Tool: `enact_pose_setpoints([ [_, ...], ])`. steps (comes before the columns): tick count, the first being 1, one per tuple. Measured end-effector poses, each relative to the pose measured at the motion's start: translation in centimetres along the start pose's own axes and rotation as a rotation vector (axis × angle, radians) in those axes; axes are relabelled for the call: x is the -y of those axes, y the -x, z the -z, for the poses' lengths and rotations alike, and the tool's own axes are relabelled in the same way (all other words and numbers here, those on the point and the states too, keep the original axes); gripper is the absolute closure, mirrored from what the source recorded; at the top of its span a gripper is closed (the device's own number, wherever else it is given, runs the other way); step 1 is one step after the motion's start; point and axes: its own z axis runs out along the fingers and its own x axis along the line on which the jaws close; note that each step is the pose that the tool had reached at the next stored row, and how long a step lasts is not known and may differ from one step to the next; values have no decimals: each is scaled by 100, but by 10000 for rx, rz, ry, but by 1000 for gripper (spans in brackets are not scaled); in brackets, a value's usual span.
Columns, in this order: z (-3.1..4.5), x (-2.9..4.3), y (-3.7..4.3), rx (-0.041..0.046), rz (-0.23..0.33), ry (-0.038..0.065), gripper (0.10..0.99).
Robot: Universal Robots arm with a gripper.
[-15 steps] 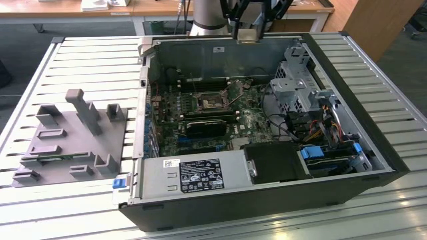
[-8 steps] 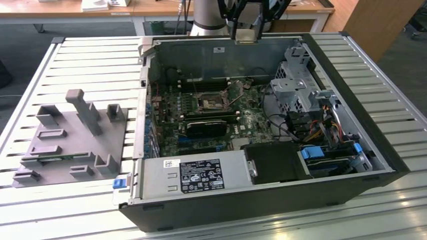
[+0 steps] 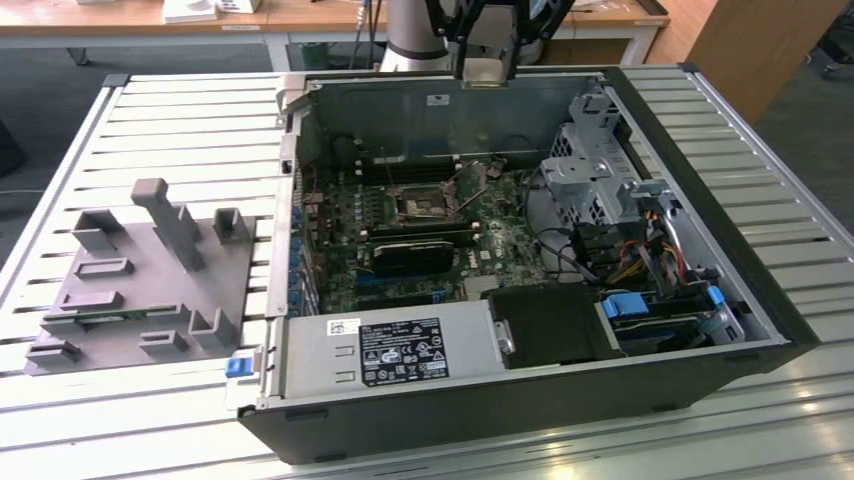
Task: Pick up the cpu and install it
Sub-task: 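Place the cpu into insertion slot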
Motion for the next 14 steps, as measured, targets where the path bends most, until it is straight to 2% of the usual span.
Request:
enact_pose_setpoints([
  [5,0,6,-77,0,-19,0,549],
  [14,-1,10,-132,5,-107,0,549],
])
